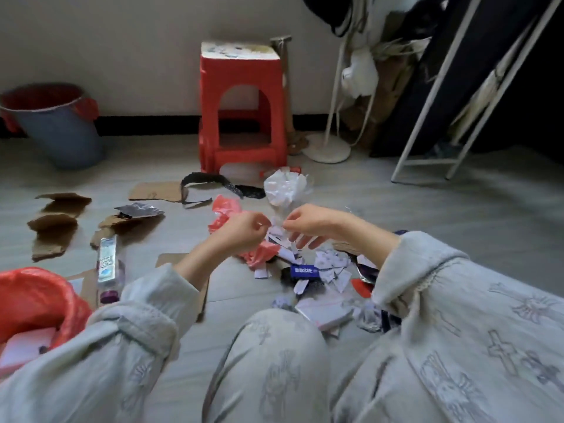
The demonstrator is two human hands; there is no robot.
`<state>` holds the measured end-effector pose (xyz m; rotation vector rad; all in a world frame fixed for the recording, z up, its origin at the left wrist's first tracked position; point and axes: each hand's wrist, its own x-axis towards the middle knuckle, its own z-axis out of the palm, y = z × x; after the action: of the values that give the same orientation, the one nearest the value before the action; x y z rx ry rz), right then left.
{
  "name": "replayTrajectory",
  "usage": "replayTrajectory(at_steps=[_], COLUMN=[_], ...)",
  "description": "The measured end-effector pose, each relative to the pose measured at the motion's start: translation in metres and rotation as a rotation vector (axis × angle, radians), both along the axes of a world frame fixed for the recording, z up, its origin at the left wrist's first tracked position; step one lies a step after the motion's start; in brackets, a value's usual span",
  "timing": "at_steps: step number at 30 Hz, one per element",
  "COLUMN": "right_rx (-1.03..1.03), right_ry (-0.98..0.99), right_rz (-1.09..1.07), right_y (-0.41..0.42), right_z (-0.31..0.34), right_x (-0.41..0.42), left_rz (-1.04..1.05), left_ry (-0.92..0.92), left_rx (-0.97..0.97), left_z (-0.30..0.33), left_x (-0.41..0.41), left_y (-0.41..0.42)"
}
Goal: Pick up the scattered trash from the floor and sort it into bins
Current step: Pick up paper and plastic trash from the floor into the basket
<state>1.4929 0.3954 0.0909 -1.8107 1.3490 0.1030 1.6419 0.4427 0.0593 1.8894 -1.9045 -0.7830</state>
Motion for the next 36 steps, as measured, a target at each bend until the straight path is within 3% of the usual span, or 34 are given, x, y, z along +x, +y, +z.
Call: replayTrajectory(at_steps=[6,10,15,18,22,29,36], right_rx=[0.015,0.030,0.049,-0.046,-0.047,-0.159,-0.418], right_ry=[0.117,0.110,0.296,0.266,0.392,0.518,0.438], right_rz=[-0.049,-0.080,0.048,0.068,0.300,0.318,0.271], right_y=[-0.022,-0.054,-0.067,-0.043,0.003,0.024,0.014], right_z=[-0.029,-0.093,-0.208,-0.259,-0.306,-0.348,-0.366], right_x=[-0.051,-0.068,-0.096,-0.112,-0.124,-0.135,-0.132], left_rz=[-0.146,-0.210,-0.211,-0.143,-0.226,-0.353,-0.310], left_ry=[-0.058,-0.132,-0.165,-0.169,-0.360,-0.563,-0.565], left_rx=[0.082,0.189,0.406,0.500,0.521,0.245,0.108], left_z=[-0.040,-0.099,-0.203,-0.254,-0.303,-0.340,-0.339], left_x=[-0.054,-0.065,-0.074,-0.077,-0.086,-0.087,-0.096], left_y=[-0.031,-0.061,-0.072,-0.058,-0.029,0.016,0.023])
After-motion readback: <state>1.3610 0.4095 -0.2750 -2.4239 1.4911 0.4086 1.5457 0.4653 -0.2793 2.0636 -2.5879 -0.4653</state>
